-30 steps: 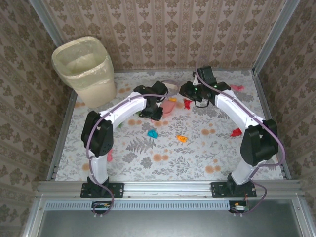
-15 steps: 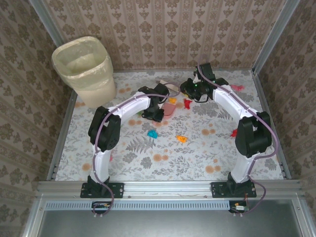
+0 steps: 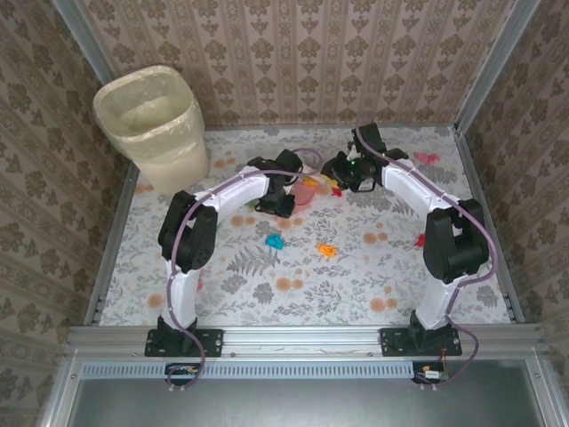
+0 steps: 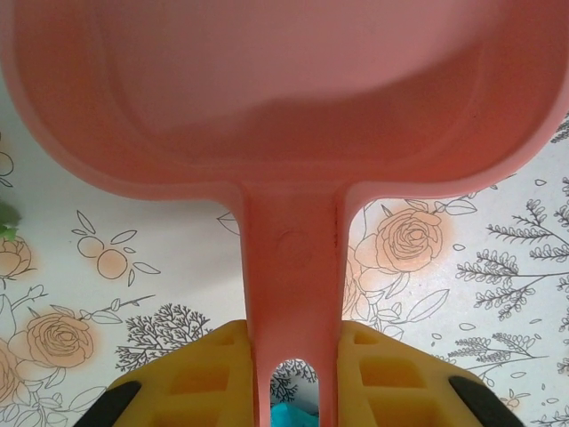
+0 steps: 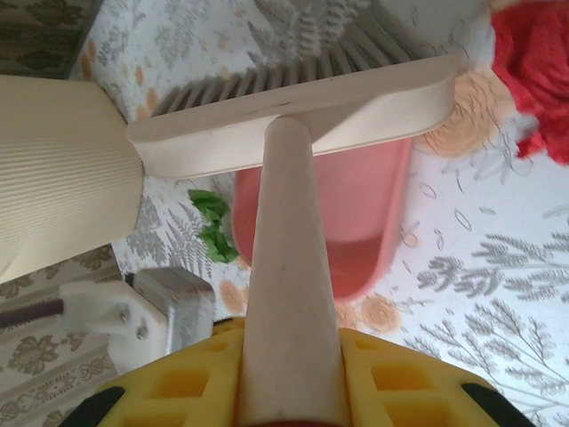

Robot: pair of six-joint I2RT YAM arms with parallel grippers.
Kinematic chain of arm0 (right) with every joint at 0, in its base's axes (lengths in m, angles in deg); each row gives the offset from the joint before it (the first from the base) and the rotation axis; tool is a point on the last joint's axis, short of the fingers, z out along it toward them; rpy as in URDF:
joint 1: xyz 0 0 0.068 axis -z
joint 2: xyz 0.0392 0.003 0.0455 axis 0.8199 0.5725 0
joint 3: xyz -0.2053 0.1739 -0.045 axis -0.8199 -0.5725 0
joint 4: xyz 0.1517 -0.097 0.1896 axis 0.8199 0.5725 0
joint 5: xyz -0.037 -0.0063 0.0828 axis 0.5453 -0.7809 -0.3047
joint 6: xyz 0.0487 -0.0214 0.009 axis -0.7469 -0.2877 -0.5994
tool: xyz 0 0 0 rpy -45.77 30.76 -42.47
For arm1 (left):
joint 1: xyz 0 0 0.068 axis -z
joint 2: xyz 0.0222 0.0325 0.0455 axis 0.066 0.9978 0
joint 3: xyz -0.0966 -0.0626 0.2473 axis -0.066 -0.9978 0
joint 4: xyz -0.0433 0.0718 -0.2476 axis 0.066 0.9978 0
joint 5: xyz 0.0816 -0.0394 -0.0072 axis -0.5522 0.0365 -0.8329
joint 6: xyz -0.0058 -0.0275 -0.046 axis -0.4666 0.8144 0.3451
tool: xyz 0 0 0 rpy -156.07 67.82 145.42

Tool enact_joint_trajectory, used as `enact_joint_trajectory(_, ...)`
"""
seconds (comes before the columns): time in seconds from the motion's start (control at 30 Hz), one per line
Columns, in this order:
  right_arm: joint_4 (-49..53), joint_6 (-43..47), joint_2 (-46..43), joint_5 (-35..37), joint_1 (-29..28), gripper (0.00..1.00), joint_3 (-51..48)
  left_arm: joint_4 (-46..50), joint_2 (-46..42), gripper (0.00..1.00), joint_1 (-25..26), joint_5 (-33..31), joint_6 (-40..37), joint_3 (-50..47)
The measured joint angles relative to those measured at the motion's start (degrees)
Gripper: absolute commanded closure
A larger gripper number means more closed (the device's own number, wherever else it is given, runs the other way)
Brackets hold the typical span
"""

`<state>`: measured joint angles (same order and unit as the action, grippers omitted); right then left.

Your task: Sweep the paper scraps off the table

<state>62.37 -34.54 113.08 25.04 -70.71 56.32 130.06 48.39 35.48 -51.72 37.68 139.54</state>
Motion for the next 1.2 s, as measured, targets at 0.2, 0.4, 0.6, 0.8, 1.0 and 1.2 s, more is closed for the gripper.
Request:
enact_joint_trajectory(0.2,-3.5,-3.8,-5.8,-1.4,0.0,1.0,-6.9,-2.7,0.0,1.0,0.0,-1.0,0.0,-2.6)
enact_joint_trajectory(0.4,-6.1,-7.1,-9.2,-3.8,-0.1,1.0,-9.9,-6.1,-1.4,1.0,0.1,-1.8,-0.2,-5.7)
enact_joint_trajectory(0.6,-8.6,-9.7,-9.5,-6.4,-0.4,1.0,-12.3,-8.3,-2.8,1.0,0.2,-3.1,-0.3,-8.2)
enact_joint_trajectory(0.8,-9.6,-11.6,-13.0,-7.3,-0.7,1.0,-14.1,-9.7,-4.2,1.0,0.4,-3.9,-0.3,-10.3)
enact_joint_trajectory(1.0,-12.0,-13.5,-16.5,-7.9,-0.7,1.0,-15.6,-11.5,-6.6,1.0,0.6,-4.5,-0.3,-13.4)
enact_joint_trajectory(1.2,-12.0,-14.1,-19.7,-6.4,-0.7,1.0,-17.4,-13.0,-10.6,1.0,1.4,-5.1,-0.2,-15.5)
